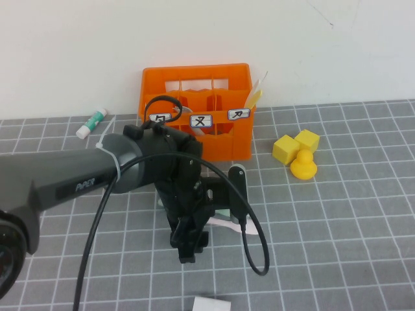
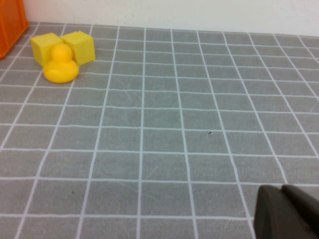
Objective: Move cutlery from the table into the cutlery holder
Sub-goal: Pick up the spoon, then place the spoon on the box
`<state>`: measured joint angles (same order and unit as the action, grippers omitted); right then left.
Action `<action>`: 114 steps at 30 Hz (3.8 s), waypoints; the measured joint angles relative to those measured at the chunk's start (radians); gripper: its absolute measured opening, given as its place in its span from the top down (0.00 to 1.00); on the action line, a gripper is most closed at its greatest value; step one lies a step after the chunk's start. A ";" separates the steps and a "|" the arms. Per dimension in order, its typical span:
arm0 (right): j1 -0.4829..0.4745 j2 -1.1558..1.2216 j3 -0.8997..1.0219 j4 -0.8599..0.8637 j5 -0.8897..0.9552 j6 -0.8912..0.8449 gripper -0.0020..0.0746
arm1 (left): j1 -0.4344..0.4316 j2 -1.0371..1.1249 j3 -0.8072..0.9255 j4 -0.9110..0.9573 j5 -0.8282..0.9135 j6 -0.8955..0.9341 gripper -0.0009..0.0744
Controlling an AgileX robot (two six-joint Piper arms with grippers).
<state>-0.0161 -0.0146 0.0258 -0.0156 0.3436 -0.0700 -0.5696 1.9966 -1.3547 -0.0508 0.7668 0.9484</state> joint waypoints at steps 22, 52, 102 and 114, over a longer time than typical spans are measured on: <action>0.000 0.000 0.000 -0.002 0.000 0.000 0.98 | 0.000 -0.039 0.000 0.006 -0.086 0.153 0.46; 0.000 0.000 -0.001 -0.002 0.000 0.000 0.98 | 0.000 0.023 -0.023 -0.029 0.057 0.007 0.85; 0.000 0.000 -0.001 -0.002 0.000 0.000 0.98 | 0.081 -0.386 -0.002 -0.334 0.125 -0.054 0.83; 0.000 0.000 -0.001 -0.002 0.000 0.000 0.98 | 0.354 -0.485 0.065 -0.819 -0.098 0.112 0.83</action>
<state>-0.0161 -0.0146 0.0244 -0.0173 0.3436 -0.0700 -0.2156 1.5118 -1.2898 -0.8702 0.6691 1.0606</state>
